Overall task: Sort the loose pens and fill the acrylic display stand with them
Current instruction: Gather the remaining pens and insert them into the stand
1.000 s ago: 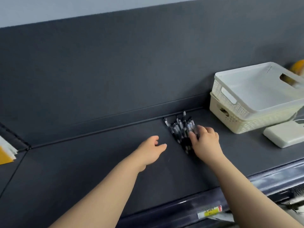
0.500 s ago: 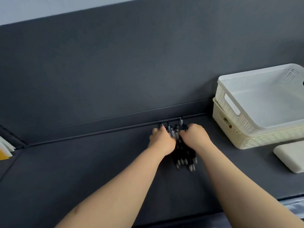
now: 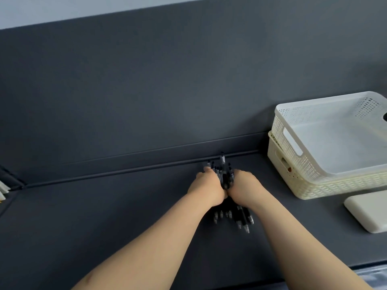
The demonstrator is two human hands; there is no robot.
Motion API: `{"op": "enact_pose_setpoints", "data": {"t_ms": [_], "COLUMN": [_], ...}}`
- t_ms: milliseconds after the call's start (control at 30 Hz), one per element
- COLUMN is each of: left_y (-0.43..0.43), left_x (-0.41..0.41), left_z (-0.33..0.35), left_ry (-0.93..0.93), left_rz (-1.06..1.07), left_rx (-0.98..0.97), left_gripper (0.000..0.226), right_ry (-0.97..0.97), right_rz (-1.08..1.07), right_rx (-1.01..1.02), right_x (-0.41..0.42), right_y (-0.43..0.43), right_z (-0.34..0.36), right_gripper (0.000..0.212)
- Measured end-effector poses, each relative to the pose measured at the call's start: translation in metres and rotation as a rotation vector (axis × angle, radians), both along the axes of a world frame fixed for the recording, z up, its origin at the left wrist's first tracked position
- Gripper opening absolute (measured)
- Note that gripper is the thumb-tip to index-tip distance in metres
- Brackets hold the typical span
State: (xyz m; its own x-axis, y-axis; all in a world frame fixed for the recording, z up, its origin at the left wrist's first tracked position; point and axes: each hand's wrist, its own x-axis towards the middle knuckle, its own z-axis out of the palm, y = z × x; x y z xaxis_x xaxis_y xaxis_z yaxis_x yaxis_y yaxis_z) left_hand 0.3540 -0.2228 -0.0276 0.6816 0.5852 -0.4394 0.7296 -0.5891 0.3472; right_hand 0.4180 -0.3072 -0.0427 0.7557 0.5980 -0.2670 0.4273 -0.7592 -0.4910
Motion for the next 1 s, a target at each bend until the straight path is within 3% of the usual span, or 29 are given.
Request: {"op": "enact_pose_setpoints", "data": {"t_ms": [200,300,433,567,800,1000], "left_y": [0.004,0.003,-0.001,0.001,0.008,0.019], "left_x": [-0.004,-0.009,-0.012,-0.012,-0.021,-0.036], "left_z": [0.005,0.002,0.002,0.003,-0.001,-0.004], "left_ry": [0.031,-0.011,-0.022,-0.035,-0.098,-0.296], "left_rz": [0.022,0.015,-0.017,-0.041,0.028,0.212], "left_rx": [0.023,0.072,0.103,0.088,0.066,-0.215], "left_gripper": [0.087,0.055,0.032,0.013,0.018,0.012], "right_ry": [-0.010,-0.040,-0.031,0.013,0.048,-0.048], "right_rz": [-0.057,-0.053,-0.060,-0.101,-0.206,-0.175], "right_rx": [0.059,0.051,0.046,0.091,0.104,0.034], "right_x": [-0.002,-0.003,0.000,0.000,-0.003,-0.013], "right_y": [-0.001,-0.002,-0.006,-0.015,-0.031,-0.031], "right_z": [-0.007,-0.008,-0.006,-0.005,0.001,0.004], "right_gripper": [0.031,0.026,0.005,0.009,0.013,0.025]}}
